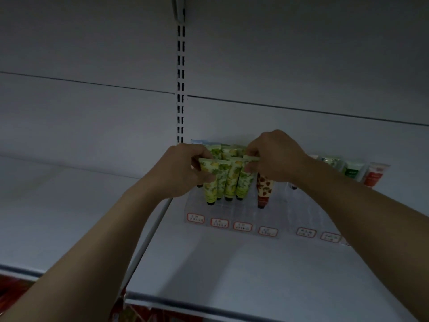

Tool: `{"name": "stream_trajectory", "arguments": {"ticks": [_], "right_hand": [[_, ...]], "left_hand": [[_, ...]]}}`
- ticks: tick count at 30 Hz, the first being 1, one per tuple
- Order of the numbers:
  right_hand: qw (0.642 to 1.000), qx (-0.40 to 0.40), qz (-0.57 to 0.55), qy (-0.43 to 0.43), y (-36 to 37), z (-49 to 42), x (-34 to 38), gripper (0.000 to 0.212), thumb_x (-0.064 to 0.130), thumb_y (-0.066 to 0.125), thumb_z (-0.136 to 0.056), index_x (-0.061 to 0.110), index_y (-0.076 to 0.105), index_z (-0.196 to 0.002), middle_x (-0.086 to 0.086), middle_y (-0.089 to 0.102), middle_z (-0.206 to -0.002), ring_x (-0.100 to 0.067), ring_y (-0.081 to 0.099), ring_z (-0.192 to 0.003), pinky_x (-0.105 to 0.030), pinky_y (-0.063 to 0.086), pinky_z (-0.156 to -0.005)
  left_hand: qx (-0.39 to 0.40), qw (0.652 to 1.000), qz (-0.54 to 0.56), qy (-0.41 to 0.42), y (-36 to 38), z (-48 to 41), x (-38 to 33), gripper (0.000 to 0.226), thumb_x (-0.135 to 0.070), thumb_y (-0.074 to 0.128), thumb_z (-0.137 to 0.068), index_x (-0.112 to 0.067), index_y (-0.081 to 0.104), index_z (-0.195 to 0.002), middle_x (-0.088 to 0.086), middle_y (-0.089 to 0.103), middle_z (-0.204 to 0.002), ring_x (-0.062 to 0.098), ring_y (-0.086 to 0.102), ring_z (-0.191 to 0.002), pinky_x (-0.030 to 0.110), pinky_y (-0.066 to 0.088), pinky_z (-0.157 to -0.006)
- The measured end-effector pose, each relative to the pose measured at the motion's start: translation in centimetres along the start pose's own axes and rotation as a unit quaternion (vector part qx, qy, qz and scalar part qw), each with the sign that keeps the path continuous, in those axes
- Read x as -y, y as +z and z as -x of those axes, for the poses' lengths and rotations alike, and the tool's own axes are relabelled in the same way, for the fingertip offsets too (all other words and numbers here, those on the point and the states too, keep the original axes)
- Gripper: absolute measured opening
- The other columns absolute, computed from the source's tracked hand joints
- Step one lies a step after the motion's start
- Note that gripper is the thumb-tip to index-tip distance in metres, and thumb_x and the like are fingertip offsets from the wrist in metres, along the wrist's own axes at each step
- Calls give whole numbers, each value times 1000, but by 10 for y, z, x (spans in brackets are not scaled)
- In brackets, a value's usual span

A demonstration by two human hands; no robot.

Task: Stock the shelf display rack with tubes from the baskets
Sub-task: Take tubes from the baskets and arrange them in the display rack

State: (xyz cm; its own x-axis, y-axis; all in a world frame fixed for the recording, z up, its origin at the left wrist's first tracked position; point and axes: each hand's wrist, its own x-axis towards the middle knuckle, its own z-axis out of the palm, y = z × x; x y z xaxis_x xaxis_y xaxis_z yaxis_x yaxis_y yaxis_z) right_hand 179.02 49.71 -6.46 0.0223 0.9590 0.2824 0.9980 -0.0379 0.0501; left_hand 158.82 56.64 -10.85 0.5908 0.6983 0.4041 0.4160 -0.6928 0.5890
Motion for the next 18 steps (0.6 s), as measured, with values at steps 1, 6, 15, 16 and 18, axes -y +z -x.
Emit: {"name": "stream_trajectory", "arguments": {"ticks": [1, 6, 15, 16, 18], "right_hand": [[1000, 1, -3, -1, 1, 0, 0, 44, 40, 73, -81, 14, 67, -117, -8, 67, -111, -25, 60, -99, -31, 48, -84], [1000, -16, -22, -8, 4, 3, -1, 35, 35, 74, -80, 12, 71, -107, -9, 70, -101, -23, 62, -89, -31, 50, -76], [999, -39, -15, -22, 16, 8, 6, 33, 34, 69, -85, 17, 69, -114, -8, 67, -107, -25, 59, -99, -34, 50, -82], [999, -37, -19, -20, 15, 7, 6, 33, 34, 69, -85, 17, 69, -113, -8, 67, -106, -25, 59, -98, -34, 50, -82], [999, -41, -28, -15, 16, 7, 3, 32, 34, 70, -84, 16, 70, -111, -8, 68, -104, -25, 60, -94, -33, 50, -81]], "left_hand": [[0, 1000, 1, -1, 1, 0, -1, 24, -22, 81, -75, -28, 63, -90, -8, 63, -87, -3, 57, -71, 0, 36, -56], [-8, 1000, 11, -3, 4, -2, -4, 25, -20, 80, -76, -25, 62, -93, -7, 62, -86, 2, 60, -68, 1, 39, -55], [-26, 999, 6, -25, 11, -1, -8, 25, -16, 83, -72, -19, 65, -90, -14, 58, -71, -5, 56, -52, 1, 37, -52], [-27, 999, -3, -28, 11, 0, -7, 26, -17, 83, -72, -20, 65, -90, -16, 57, -73, -5, 55, -54, 0, 37, -53], [-28, 999, -22, -28, 12, 2, -6, 28, -20, 84, -71, -21, 67, -93, -14, 58, -79, -6, 54, -60, -2, 36, -55]]}}
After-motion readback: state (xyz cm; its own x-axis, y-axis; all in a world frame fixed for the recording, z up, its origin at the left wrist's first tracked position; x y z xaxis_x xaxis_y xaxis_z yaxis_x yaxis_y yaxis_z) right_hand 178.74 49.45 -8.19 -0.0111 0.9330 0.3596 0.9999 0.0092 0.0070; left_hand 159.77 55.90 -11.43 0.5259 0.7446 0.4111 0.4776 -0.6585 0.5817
